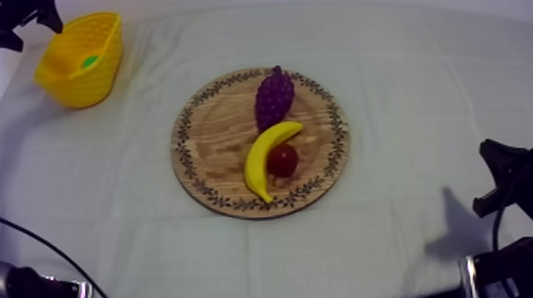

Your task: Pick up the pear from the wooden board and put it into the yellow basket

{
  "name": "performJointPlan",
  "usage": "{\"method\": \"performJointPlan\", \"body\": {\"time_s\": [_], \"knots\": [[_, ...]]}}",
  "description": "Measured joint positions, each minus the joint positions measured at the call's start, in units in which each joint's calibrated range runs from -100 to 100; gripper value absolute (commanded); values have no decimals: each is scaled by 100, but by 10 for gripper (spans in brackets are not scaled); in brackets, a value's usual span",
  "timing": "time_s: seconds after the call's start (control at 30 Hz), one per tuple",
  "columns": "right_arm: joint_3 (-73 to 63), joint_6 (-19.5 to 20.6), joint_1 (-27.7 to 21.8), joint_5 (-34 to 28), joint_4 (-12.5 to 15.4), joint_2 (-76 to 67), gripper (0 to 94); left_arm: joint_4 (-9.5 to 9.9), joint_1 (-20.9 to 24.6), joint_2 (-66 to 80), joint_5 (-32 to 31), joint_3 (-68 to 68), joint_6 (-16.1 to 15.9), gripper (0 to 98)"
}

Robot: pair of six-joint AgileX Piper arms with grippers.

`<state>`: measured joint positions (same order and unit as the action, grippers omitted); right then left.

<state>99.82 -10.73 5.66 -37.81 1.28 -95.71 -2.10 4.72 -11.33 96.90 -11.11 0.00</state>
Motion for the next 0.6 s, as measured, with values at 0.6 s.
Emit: {"method": "performJointPlan", "body": {"time_s": [0.6], "knots": [[0, 0, 0, 0, 0, 0, 4, -2, -104, 1393, -439, 1096, -34, 498]]}}
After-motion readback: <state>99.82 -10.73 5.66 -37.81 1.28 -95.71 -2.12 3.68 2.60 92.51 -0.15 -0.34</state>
